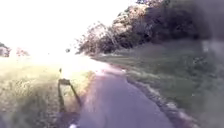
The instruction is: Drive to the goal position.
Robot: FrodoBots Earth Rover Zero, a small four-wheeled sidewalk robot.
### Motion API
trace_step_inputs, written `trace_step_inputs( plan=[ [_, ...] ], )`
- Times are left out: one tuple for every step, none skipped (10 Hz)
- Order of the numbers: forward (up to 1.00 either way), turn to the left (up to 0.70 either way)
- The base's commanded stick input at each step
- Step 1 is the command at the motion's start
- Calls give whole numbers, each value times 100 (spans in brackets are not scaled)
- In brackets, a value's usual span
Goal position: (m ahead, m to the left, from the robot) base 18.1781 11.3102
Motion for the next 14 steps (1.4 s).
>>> trace_step_inputs(
  plan=[
    [85, 0],
    [85, 0],
    [85, 0],
    [85, 0],
    [85, 0],
    [85, 0],
    [85, -6],
    [85, -26],
    [85, -34],
    [85, -31],
    [85, -10],
    [85, 0],
    [85, 0],
    [85, 0]
  ],
)
